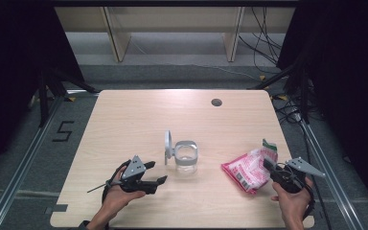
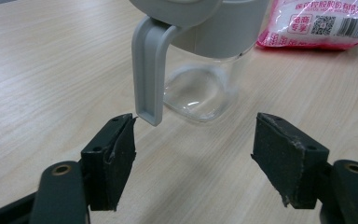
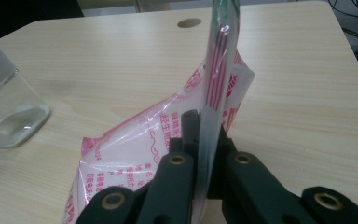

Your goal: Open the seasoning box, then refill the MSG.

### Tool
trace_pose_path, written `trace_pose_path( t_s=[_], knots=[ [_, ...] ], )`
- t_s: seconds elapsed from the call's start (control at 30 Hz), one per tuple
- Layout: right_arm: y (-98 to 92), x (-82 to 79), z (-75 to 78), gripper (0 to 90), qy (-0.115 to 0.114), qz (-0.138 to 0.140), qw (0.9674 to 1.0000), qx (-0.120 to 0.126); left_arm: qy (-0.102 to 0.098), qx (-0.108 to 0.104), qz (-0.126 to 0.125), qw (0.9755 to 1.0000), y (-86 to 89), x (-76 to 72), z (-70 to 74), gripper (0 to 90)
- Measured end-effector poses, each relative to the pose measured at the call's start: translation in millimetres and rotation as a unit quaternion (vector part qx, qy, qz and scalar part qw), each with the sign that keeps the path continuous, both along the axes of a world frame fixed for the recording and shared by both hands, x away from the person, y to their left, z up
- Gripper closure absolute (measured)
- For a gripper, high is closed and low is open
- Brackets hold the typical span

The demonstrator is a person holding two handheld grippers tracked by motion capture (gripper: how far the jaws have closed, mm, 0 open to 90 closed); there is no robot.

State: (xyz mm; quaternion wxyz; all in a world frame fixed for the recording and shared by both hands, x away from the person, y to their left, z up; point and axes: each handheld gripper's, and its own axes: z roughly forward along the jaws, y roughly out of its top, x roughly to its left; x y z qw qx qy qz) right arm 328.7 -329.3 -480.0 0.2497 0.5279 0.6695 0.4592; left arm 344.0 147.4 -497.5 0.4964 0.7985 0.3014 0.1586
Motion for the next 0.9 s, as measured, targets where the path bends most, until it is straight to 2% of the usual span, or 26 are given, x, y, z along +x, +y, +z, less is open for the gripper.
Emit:
trace_pose_path(
  t_s=[0.03,0.07,0.1,0.17,0.23,0.27,0.33,0.4,0.43,0.5,0.53,0.57,0.63,0.67,0.73,0.77,0.8,0.83,0.9],
  knots=[
    [2.1,-1.0,1.7,90.0,-0.006,0.006,1.0000,0.000,0.000,-0.001,0.000,1.0000,0.0,0.1,0.0,29.2],
    [5.7,-3.6,3.3,90.0,0.005,0.000,0.9998,0.018,0.000,-0.001,0.000,1.0000,-0.1,0.1,0.0,29.2],
    [4.5,-2.4,2.8,90.0,-0.012,0.003,0.9999,0.005,0.000,-0.001,0.000,1.0000,-0.1,0.1,0.0,29.2],
    [6.6,-3.6,4.5,90.0,-0.017,0.013,0.9996,0.017,0.000,0.000,-0.001,1.0000,-0.4,0.2,-0.1,29.1],
    [7.0,-4.2,5.5,90.0,-0.014,0.016,0.9997,0.015,0.000,0.001,-0.001,1.0000,-0.5,0.1,0.0,29.2],
    [11.3,-6.6,7.2,90.0,-0.025,0.014,0.9995,0.017,0.001,0.000,-0.001,1.0000,-0.8,0.1,-0.1,29.2],
    [13.0,-8.1,8.6,90.0,-0.023,0.018,0.9994,0.021,0.006,-0.006,0.000,1.0000,-1.5,-0.2,-0.5,29.2],
    [14.9,-8.6,11.4,90.0,-0.034,0.038,0.9986,0.016,0.010,-0.008,0.002,0.9999,-1.9,-0.6,-0.7,29.2],
    [17.6,-11.0,12.5,90.0,-0.028,0.029,0.9989,0.025,0.007,-0.006,0.004,0.9999,-1.9,-0.7,-0.3,29.2],
    [17.7,-10.9,13.2,90.0,-0.044,0.036,0.9982,0.019,0.007,-0.005,0.003,1.0000,-2.2,-0.5,0.1,29.2],
    [17.7,-12.6,15.0,90.0,-0.041,0.039,0.9982,0.021,0.004,-0.002,0.000,1.0000,-2.2,-0.3,0.6,29.2],
    [19.0,-12.7,15.6,90.0,-0.048,0.039,0.9976,0.031,0.002,-0.005,-0.004,1.0000,-2.3,0.5,0.3,29.2],
    [18.5,-13.3,16.8,90.0,-0.047,0.044,0.9976,0.024,0.003,-0.003,-0.004,1.0000,-2.2,0.7,0.4,29.2],
    [20.3,-15.1,18.9,90.0,-0.037,0.043,0.9979,0.030,0.003,-0.004,-0.004,1.0000,-2.4,0.8,0.1,29.2],
    [22.7,-15.6,22.0,90.0,-0.051,0.053,0.9971,0.022,0.002,0.001,-0.006,1.0000,-2.1,1.0,-0.1,29.2],
    [23.6,-16.5,23.3,90.0,-0.047,0.060,0.9967,0.027,0.003,-0.001,-0.007,1.0000,-3.1,0.4,-0.7,29.2],
    [25.5,-17.2,23.6,90.0,-0.051,0.050,0.9971,0.027,0.009,-0.003,0.000,1.0000,-4.2,-1.4,-1.1,29.2],
    [25.9,-17.5,25.4,90.0,-0.048,0.061,0.9966,0.028,0.011,-0.010,-0.002,0.9999,-5.4,-2.1,-1.6,29.2],
    [26.9,-17.6,25.8,90.0,-0.055,0.056,0.9966,0.025,0.010,-0.004,-0.003,0.9999,-5.4,-2.6,-1.4,29.2]
  ],
)
